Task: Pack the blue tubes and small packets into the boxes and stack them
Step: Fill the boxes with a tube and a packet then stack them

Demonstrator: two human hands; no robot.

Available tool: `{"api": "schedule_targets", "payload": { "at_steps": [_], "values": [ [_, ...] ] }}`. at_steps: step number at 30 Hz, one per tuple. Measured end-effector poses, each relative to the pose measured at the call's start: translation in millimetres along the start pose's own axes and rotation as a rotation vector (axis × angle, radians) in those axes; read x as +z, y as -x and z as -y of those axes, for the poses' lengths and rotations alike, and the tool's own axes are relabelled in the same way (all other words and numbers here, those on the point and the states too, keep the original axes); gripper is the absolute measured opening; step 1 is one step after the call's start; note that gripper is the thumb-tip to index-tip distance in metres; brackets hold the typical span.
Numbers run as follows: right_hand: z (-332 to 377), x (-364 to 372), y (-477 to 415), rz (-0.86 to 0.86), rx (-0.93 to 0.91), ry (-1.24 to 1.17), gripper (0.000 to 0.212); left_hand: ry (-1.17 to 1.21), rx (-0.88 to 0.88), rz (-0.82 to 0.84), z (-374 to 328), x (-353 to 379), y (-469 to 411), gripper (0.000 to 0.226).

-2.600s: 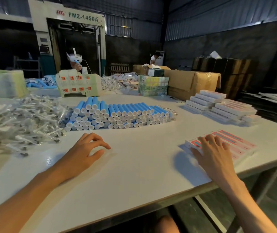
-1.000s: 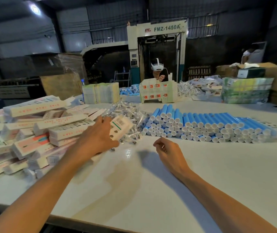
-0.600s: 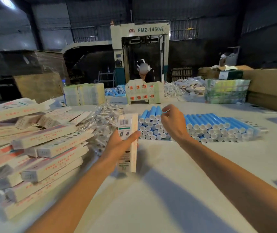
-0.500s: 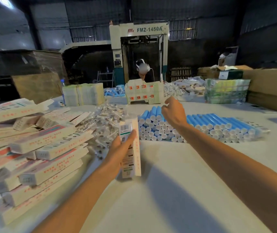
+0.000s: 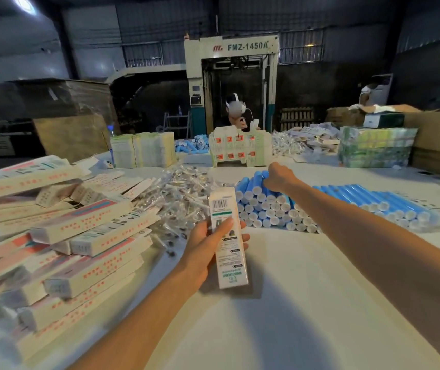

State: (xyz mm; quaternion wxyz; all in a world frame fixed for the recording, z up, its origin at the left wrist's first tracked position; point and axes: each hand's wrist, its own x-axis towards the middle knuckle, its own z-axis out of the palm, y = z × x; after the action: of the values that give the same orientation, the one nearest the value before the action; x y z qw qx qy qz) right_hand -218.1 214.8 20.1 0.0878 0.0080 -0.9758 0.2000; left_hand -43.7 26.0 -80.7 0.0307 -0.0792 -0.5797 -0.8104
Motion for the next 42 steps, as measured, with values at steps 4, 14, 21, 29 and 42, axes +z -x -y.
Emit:
{"api": "schedule_targets", "payload": {
  "at_steps": [4,14,21,29,42],
  "values": [
    [-4.6,-2.6,18.9,-0.077,0.067,-0.216,0.047,-0.127,0.071,0.026,-3.6,-1.1,0.6,0.056],
    [5.8,-36.8,117.0,-0.182,-0.261,-1.325,0.027,-0.233,0.152,0.006,-9.6,7.0,6.1,0.052],
    [37.0,-45.4,135.9,-0.153,-0.436,-1.397,0.035,-0.191,0.167,0.043,-12.7,13.2,13.6,0.050],
    [29.1,-39.3,123.5,-0.169,-0.468,-0.946,0.056,-0.277,0.209,0.024,-12.2,8.1,16.8,0.044],
    [40.7,-9.1,116.0,0.047,-0.685,-0.438,0.033,-0.163,0.200,-0.086,-0.7,-1.0,9.9,0.043]
  ]
}}
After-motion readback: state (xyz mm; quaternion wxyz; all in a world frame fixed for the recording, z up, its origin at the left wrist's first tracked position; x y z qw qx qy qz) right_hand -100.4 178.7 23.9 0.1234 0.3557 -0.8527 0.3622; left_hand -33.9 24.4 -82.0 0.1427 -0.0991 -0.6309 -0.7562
